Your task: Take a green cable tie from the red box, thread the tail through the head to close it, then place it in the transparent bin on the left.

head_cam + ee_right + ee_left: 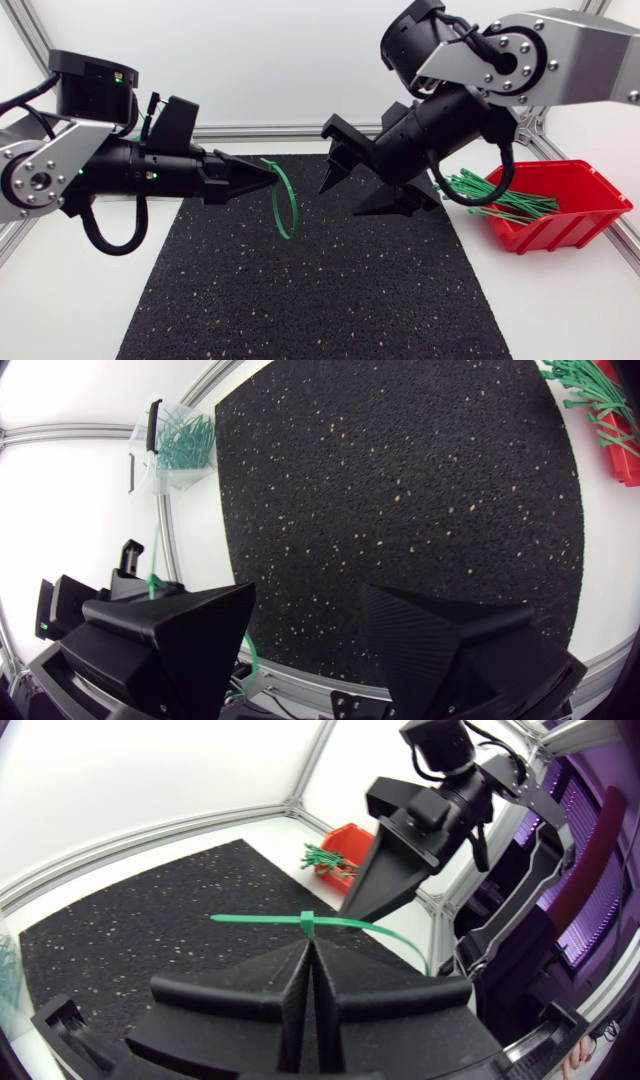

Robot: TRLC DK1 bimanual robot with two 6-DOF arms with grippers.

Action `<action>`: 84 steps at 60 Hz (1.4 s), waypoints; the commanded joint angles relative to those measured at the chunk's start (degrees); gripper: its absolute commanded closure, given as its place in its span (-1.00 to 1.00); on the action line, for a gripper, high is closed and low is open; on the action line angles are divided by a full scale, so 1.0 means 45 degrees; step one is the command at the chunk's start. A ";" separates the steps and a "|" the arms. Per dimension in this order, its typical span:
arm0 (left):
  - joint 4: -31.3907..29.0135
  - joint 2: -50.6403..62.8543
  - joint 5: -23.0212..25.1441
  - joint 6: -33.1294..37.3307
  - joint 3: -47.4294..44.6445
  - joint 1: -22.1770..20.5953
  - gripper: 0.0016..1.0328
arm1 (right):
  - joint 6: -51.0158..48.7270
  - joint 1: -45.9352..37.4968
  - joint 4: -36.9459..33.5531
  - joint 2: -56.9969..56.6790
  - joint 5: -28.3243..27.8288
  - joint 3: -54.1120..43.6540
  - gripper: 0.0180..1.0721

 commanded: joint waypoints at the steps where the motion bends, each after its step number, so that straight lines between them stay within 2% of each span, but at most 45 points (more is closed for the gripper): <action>1: -0.0717 0.0281 -0.0491 0.0691 0.1245 0.0902 0.94 | -0.0840 -0.0247 -0.0346 0.0079 0.0656 0.0564 -0.89; 2: -0.0795 0.0301 -0.0569 0.0691 0.1323 0.0960 0.94 | -0.0899 -0.0325 -0.0425 0.0060 0.0715 0.0584 -0.89; 4: -0.1185 0.0438 -0.1369 0.0965 0.1850 0.1351 0.94 | -0.1055 -0.0462 -0.0522 0.0040 0.0929 0.0603 -0.89; 9: -0.1322 0.0691 -0.2619 0.1219 0.2592 0.2035 0.94 | -0.1544 -0.0696 -0.0581 -0.0038 0.2062 0.0525 -0.91; 10: -0.1381 0.0848 -0.2951 0.1277 0.2964 0.2406 0.94 | -0.1602 -0.0735 -0.0581 -0.0097 0.2199 0.0486 -0.91; 12: -0.1478 0.0965 -0.3069 0.1336 0.3178 0.2581 0.94 | -0.1778 -0.0833 -0.0600 -0.0175 0.2492 0.0408 -0.91; 13: -0.1752 0.1199 -0.3244 0.1512 0.3667 0.2992 0.94 | -0.1837 -0.0892 -0.0600 -0.0194 0.2668 0.0369 -0.91; 19: -0.2240 0.2059 -0.4162 0.1844 0.5190 0.4085 0.93 | -0.2208 -0.1263 -0.0561 -0.0390 0.3136 0.0135 -0.91; 23: -0.2220 0.2625 -0.4846 0.1941 0.6108 0.4827 0.94 | -0.2481 -0.1399 -0.0425 -0.0605 0.3957 -0.0100 -0.91; 26: -0.2260 0.3348 -0.5198 0.1961 0.7221 0.5648 0.94 | -0.2637 -0.1497 -0.0366 -0.0819 0.4113 -0.0236 -0.91; 34: -0.2318 0.5125 -0.6213 0.1961 0.9409 0.6995 0.94 | -0.2969 -0.1810 -0.0229 -0.1327 0.4386 -0.0588 -0.91; 37: -0.2220 0.5770 -0.6877 0.2019 1.0014 0.7288 0.90 | -0.3126 -0.1849 -0.0171 -0.1562 0.4445 -0.0744 -0.91; 47: -0.2162 0.6941 -0.7776 0.2430 1.0796 0.7660 0.84 | -0.3536 -0.1966 -0.0034 -0.2245 0.4855 -0.1330 -0.91; 52: -0.2181 0.7371 -0.8283 0.2683 1.0854 0.7699 0.65 | -0.3614 -0.2044 0.0005 -0.2460 0.4914 -0.1545 -0.91; 55: -0.2201 0.7566 -0.8518 0.2723 1.0854 0.7699 0.41 | -0.3751 -0.2102 0.0083 -0.2616 0.4914 -0.1701 -0.91; 56: -0.2201 0.7586 -0.8537 0.2723 1.0854 0.7699 0.38 | -0.3770 -0.2102 0.0122 -0.2675 0.4914 -0.1740 -0.91; 57: -0.2260 0.7664 -0.8635 0.2801 1.0835 0.7699 0.18 | -0.3809 -0.2122 0.0142 -0.2733 0.4914 -0.1779 -0.91; 59: -0.2318 0.7723 -0.8869 0.2840 1.0815 0.7679 -0.05 | -0.3829 -0.2122 0.0142 -0.2831 0.4933 -0.1838 -0.91; 62: -0.2377 0.7781 -0.9221 0.2859 1.0776 0.7679 -0.63 | -0.3926 -0.2142 0.0142 -0.2987 0.4953 -0.1936 -0.91; 64: -0.2396 0.7781 -0.9397 0.2898 1.0737 0.7660 -0.88 | -0.3965 -0.2142 0.0161 -0.3085 0.4992 -0.1955 -0.91; 65: -0.2396 0.7781 -0.9436 0.2937 1.0698 0.7640 -0.94 | -0.3985 -0.2142 0.0142 -0.3144 0.4992 -0.1975 -0.91; 74: -0.2435 0.7215 -0.9631 0.3269 1.0053 0.7425 -0.94 | -0.4258 -0.2395 0.0122 -0.3651 0.5265 -0.2014 -0.91; 77: -0.2416 0.6863 -1.0061 0.3504 0.9663 0.7210 -0.94 | -0.4493 -0.2747 0.0142 -0.3827 0.5285 -0.2033 -0.91; 84: -0.2396 0.5906 -1.0100 0.3738 0.8628 0.6859 -0.93 | -0.5098 -0.3626 0.0357 -0.4315 0.5285 -0.2404 -0.91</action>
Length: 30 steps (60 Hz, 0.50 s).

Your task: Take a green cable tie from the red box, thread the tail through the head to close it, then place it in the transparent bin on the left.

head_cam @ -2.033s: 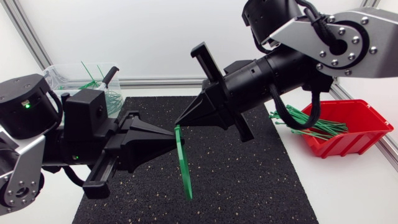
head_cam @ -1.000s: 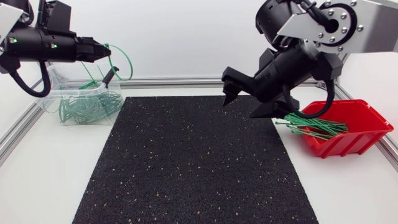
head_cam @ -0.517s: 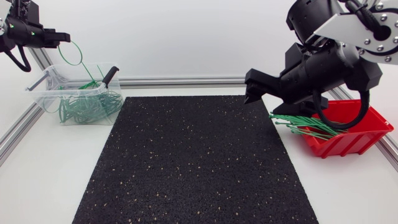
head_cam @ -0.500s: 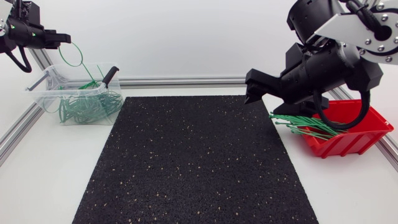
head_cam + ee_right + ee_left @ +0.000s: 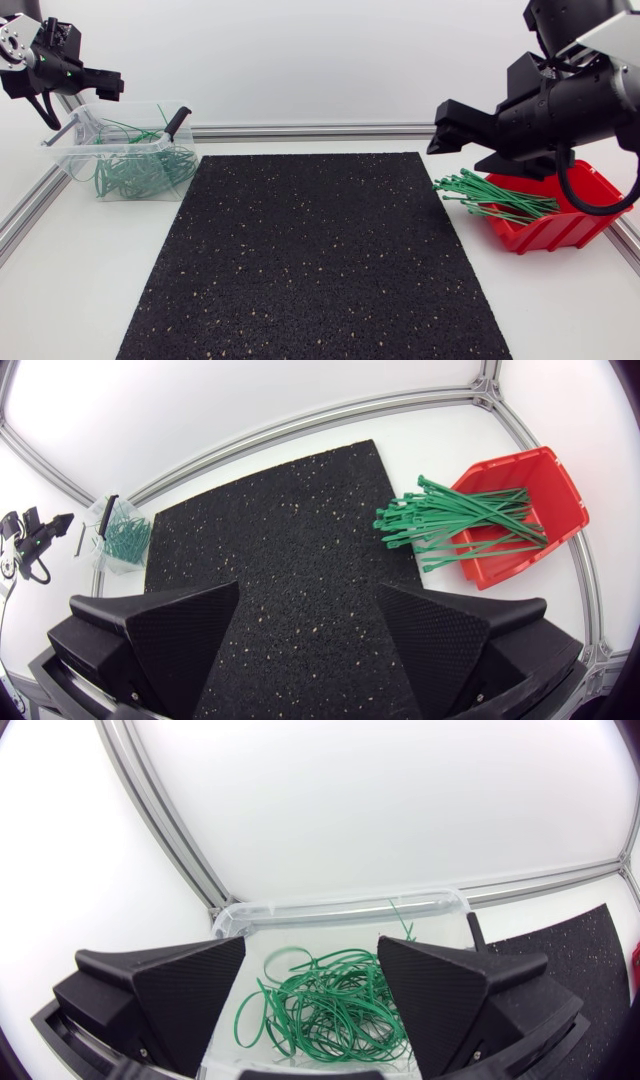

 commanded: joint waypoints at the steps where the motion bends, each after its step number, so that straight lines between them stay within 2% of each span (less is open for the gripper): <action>1: -0.0021 -0.1098 -0.0080 0.0411 -0.0854 -0.0306 -0.93 | -0.0684 -0.0635 0.0250 -0.0425 0.0127 -0.0627 -0.91; 5: -0.0001 -0.1509 -0.0138 0.0294 -0.1303 -0.0384 -0.93 | -0.1016 -0.1064 0.0504 -0.0835 0.0107 -0.0959 -0.91; 13: 0.0077 -0.2817 -0.0353 -0.0976 -0.2475 -0.0657 -0.93 | -0.1719 -0.1807 0.0778 -0.1871 0.0127 -0.1701 -0.91; 30: 0.0975 -0.6489 -0.0021 -0.1054 -0.6342 -0.1575 -0.93 | -0.4043 -0.4131 0.1168 -0.4781 0.0088 -0.3596 -0.91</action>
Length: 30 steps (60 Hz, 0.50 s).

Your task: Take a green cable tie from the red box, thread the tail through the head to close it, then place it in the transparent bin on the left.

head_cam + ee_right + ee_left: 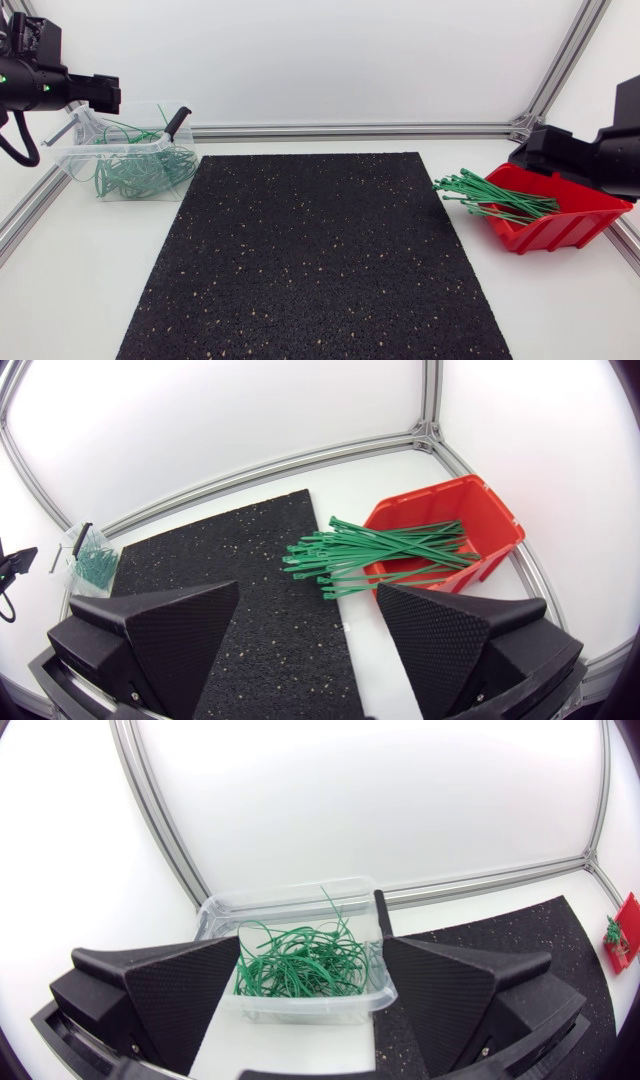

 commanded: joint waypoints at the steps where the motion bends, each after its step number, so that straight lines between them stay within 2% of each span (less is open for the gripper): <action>1: 0.0188 -0.0802 0.0081 -0.0228 -0.1034 -0.0177 -0.93 | -0.0901 -0.0630 0.0075 -0.0726 0.0053 -0.0721 -0.91; 9: 0.0872 -0.2716 0.0901 -0.0326 -0.3105 -0.0216 -0.93 | -0.1663 -0.1372 0.0525 -0.2367 0.0034 -0.1952 -0.91; 19: 0.1321 -0.4591 0.0940 -0.0443 -0.5175 -0.0177 -0.93 | -0.1936 -0.1391 0.0818 -0.4378 0.0092 -0.3319 -0.91; 30: 0.2806 -0.7306 0.0979 -0.0443 -0.7831 -0.0118 -0.92 | -0.2698 -0.1391 0.2068 -0.6370 0.0444 -0.5057 -0.91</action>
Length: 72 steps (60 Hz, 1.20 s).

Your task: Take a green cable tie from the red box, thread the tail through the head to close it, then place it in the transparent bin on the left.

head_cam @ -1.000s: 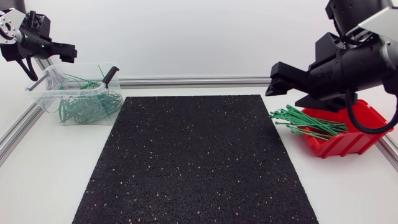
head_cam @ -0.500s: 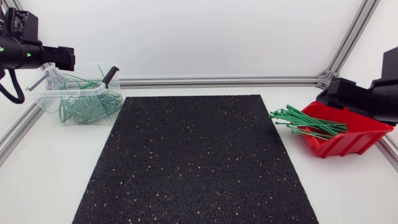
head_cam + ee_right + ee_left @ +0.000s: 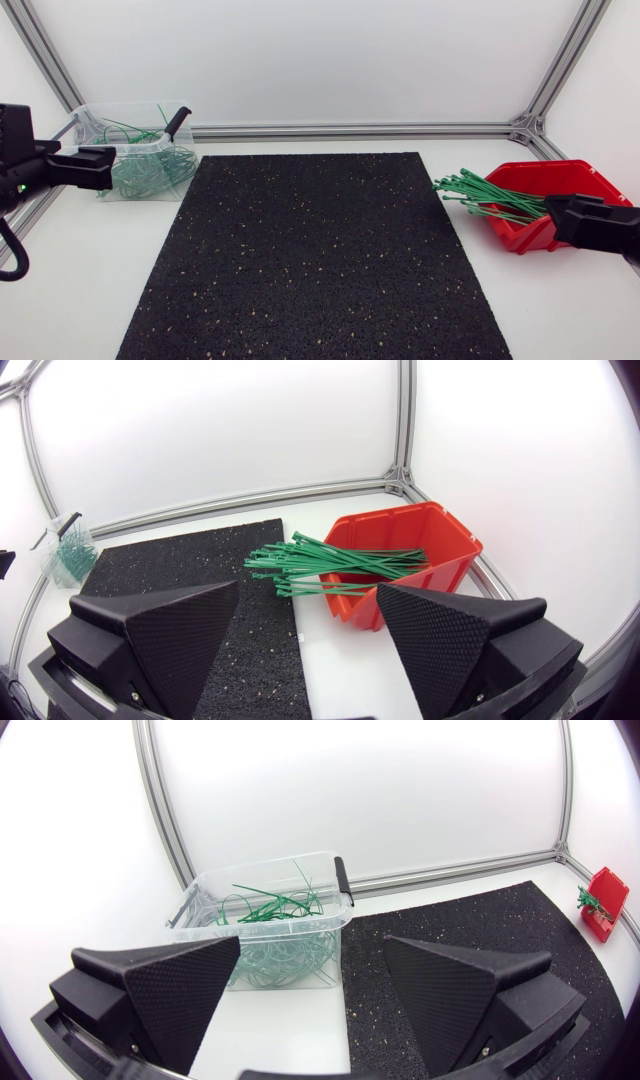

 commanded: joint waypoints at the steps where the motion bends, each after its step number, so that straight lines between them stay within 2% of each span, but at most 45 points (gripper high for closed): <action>1: 0.0543 -0.1274 0.0086 -0.0200 -0.1188 0.0076 -0.92 | -0.0546 -0.0099 0.0470 -0.0780 0.0299 -0.0837 -0.91; 15: 0.2281 -0.4263 0.0086 -0.0474 -0.3883 0.0135 -0.92 | -0.0602 -0.0047 0.1669 -0.2478 0.0484 -0.2375 -0.91; 65: 0.1351 -1.0189 -0.0024 -0.2206 -0.8259 -0.0977 -0.92 | -0.1478 0.0774 0.7596 -0.5195 -0.0592 -0.7499 -0.91; 72: 0.1285 -1.0610 -0.0032 -0.2329 -0.8570 -0.1056 -0.92 | -0.1484 0.0780 0.7638 -0.5214 -0.0600 -0.7536 -0.91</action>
